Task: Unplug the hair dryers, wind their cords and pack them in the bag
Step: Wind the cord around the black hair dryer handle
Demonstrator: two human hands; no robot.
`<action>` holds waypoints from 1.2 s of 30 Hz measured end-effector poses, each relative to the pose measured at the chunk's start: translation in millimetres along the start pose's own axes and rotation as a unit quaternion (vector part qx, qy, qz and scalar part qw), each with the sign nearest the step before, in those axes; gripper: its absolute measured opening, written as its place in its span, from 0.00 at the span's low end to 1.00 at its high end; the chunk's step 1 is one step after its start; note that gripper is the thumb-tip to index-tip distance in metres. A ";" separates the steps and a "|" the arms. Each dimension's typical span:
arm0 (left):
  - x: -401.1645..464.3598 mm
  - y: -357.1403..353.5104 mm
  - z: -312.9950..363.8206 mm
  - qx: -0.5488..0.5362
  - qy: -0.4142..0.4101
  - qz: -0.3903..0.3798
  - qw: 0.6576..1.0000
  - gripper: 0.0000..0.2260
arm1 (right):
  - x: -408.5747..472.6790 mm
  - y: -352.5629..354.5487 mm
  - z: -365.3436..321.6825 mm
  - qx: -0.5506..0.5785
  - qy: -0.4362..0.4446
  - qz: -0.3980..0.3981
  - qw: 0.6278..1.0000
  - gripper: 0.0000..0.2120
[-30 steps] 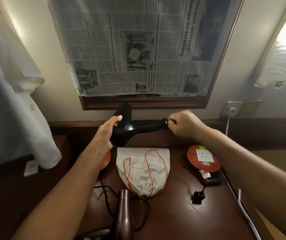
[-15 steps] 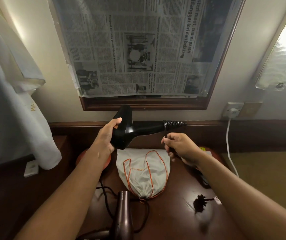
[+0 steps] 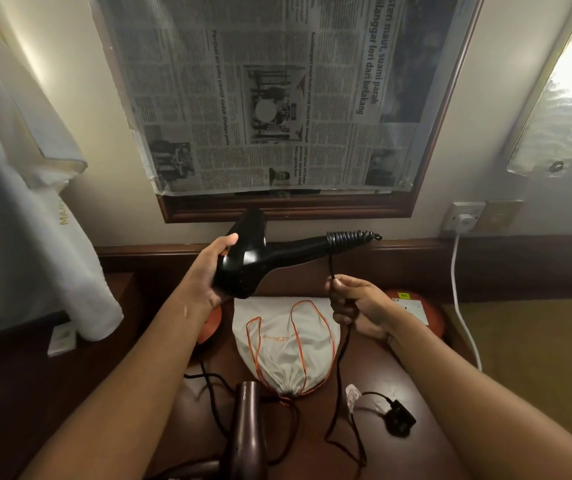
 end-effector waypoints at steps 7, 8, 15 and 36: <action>-4.8 -6.1 -1.7 -0.005 0.031 -0.074 0.997 0.17 | -0.9 3.9 -18.6 -0.172 0.034 0.048 0.983 0.14; -7.3 -7.6 -1.4 0.002 0.039 -0.089 0.995 0.18 | -1.6 4.5 -23.6 -0.205 0.037 0.057 0.976 0.15; -16.1 3.9 -9.6 0.064 0.103 -0.112 0.986 0.24 | -8.8 11.6 -47.8 -0.382 0.033 0.120 0.916 0.13; -11.7 -2.5 1.9 0.142 0.100 -0.153 0.973 0.44 | -4.9 2.1 -147.3 -0.667 0.075 0.124 0.731 0.15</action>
Point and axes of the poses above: each hand's wrist, its own x-axis towards the middle knuckle, its own y-axis out of the back of the hand, z = x × y, the point moved 10 cm from there along x, towards the middle knuckle, and after that the axes turned 6 degrees about -y, right-handed, at the moved point
